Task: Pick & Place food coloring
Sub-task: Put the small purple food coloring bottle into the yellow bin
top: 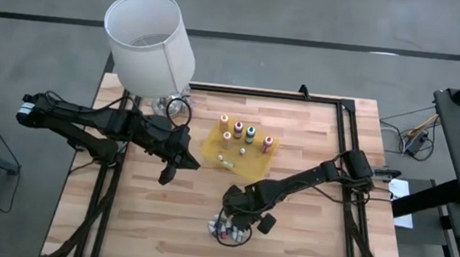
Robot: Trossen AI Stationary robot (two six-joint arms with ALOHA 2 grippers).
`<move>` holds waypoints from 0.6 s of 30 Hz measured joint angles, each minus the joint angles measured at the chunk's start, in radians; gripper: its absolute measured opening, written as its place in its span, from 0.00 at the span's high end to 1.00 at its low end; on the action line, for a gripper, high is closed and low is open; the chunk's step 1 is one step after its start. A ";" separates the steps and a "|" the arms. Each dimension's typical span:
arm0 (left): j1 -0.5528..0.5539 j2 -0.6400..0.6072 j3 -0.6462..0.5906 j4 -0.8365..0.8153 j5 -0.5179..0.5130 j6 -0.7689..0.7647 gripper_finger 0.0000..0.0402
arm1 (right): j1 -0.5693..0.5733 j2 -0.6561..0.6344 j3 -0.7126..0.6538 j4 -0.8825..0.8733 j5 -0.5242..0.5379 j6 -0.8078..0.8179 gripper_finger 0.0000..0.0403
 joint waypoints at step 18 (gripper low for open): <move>0.000 0.000 0.000 0.016 0.000 0.000 1.00 | -0.003 -0.156 0.339 -0.173 0.090 0.651 0.83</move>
